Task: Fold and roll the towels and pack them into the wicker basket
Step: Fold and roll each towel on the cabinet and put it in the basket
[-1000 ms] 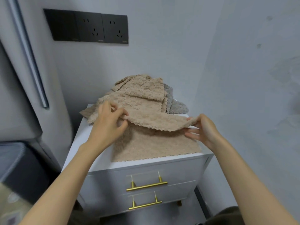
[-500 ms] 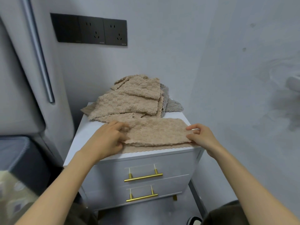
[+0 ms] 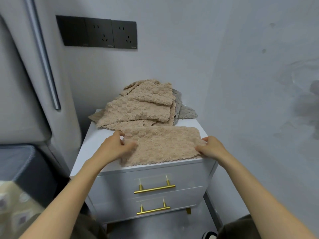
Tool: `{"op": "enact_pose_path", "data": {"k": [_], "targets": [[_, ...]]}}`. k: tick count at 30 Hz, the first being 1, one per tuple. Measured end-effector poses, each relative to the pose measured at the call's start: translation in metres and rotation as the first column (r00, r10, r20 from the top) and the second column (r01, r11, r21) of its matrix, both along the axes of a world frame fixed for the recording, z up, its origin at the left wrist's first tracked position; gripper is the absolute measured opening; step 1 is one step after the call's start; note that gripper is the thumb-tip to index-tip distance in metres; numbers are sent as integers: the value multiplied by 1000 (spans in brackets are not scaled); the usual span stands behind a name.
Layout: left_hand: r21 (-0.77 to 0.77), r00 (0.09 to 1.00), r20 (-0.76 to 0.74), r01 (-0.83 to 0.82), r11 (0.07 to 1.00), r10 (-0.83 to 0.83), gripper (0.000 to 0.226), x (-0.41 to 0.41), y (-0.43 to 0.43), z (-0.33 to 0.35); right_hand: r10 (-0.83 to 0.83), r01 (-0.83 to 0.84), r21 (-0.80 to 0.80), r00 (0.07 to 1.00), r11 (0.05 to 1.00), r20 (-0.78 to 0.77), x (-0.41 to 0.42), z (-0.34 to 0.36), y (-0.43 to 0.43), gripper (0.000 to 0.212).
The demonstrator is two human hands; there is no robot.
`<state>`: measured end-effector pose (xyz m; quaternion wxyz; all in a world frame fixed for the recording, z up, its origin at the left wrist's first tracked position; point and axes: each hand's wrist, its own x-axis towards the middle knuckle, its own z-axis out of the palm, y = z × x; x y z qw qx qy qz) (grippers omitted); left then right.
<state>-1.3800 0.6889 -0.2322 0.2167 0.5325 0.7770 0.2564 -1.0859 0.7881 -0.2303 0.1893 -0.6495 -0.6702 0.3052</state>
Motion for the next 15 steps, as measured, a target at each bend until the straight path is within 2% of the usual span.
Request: {"op": "enact_pose_path", "data": {"k": [2,5,8,10,12,15], "targets": [[-35,1000,12,-13,999,13,75,6,1,-1,9,-10,-19,1000,1000,-26,3,3,0,13],[-36,995,93,-25,999,28,75,13,3,-5,-48,48,-3,999,999,-19,14,8,0,12],[39,991,135,-12,999,7,74,24,5,-7,-87,88,56,996,995,-17,29,9,2,32],[135,989,147,-38,990,18,69,28,7,-8,-95,99,55,993,994,-73,35,7,3,42],[210,983,182,-77,975,38,58,29,7,-8,-103,109,38,985,993,-137,39,7,3,39],[272,950,312,-117,955,28,45,26,11,-8,-109,124,53,968,991,-224,41,8,4,24]]}}
